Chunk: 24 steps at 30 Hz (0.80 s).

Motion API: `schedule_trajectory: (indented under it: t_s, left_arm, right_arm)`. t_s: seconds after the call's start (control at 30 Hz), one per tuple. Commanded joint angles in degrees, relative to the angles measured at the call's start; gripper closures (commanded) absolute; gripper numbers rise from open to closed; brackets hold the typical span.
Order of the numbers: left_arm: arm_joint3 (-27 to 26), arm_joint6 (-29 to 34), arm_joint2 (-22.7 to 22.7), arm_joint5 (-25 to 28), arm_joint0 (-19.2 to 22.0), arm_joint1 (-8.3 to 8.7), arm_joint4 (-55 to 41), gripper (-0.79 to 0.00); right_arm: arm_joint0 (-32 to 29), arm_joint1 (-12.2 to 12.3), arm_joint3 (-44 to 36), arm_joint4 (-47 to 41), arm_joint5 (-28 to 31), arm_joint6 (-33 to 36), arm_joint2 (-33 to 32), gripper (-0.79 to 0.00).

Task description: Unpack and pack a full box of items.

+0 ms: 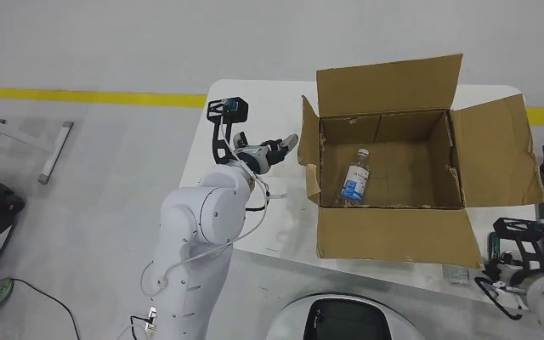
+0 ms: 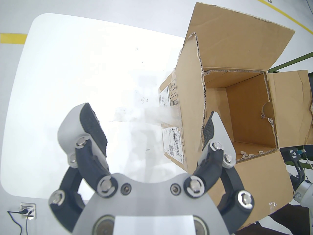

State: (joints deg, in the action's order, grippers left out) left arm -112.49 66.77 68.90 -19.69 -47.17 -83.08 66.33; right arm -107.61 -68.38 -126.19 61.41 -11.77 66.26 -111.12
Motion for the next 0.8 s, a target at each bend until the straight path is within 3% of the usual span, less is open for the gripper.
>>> schedule_trajectory:
  t_s: [0.0,0.27,0.77]
  left_arm:
    - [0.0,0.0,0.0,0.0,0.0,0.00,0.0,-0.785]
    - [0.0,0.0,0.0,0.0,0.0,0.00,0.0,-0.785]
    - [0.0,0.0,0.0,0.0,0.0,0.00,0.0,-0.785]
  right_arm:
    - [0.2,0.0,0.2,0.0,0.2,0.2,0.3,-0.366]
    - [0.0,0.1,-1.0,-1.7,2.2,0.8,0.7,-0.369]
    - [1.4,0.1,0.7,-2.2,-1.3,-0.6,0.0,-0.366]
